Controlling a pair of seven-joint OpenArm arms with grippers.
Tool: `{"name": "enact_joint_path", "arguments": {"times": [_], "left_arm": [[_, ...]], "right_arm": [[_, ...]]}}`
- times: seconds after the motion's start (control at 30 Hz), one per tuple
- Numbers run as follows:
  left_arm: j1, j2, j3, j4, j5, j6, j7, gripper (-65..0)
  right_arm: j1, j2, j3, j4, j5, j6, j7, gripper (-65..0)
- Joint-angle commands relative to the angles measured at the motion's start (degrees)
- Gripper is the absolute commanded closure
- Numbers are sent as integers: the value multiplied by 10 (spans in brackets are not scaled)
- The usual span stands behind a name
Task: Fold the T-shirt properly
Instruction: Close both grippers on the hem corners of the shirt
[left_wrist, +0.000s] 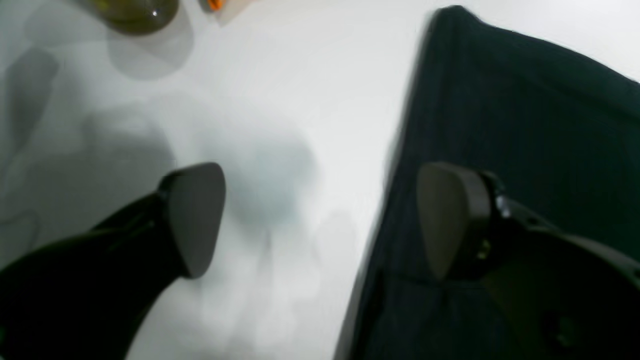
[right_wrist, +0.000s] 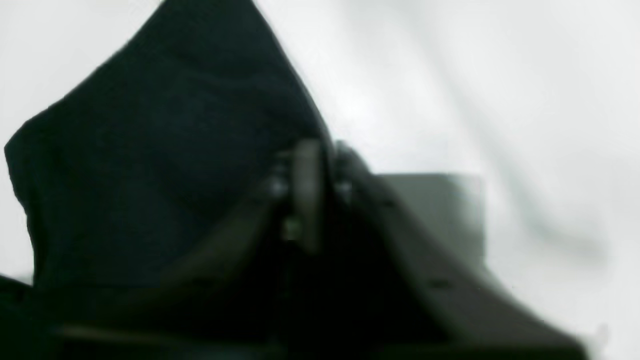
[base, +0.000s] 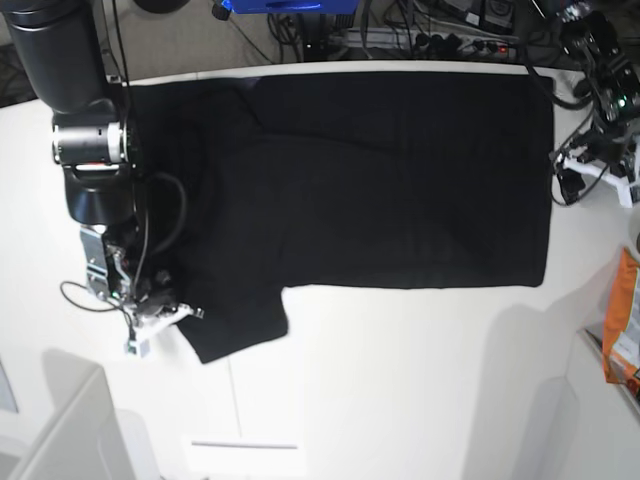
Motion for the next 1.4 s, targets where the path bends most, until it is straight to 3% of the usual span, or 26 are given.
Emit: {"name": "enact_joint_path", "arguments": {"times": [0.0,0.27,0.73,1.0,1.2,1.27,1.37], "left_arm": [[-23,-22,6,-2,-5,-1,-6,-578],[-167,-74,90,-121,-4,-1,13,-578],[-365,-77,195,-365,60,-1,6,-578],[-406,-77,268,-476,60,-1,-52,-578],[-402,-65,278,-502,59,-1,-85,-576],[-401,-60,278,-502,59,-1,-84,-536],[-401,-54,278,-502,63,-1,-85,-327]], "right_arm": [[7,-1,0,0,-5,0,-30,0],[7,-1,0,1,-5,-1,-47,0],[8,-1,0,1,-4,-1,-47,0],[10,-1,0,1,-4,-1,-47,0],[8,0,0,1,-4,-1,-45,0],[7,1,0,1,-4,-1,-45,0],[7,1,0,1,-4,-1,-45,0]]}}
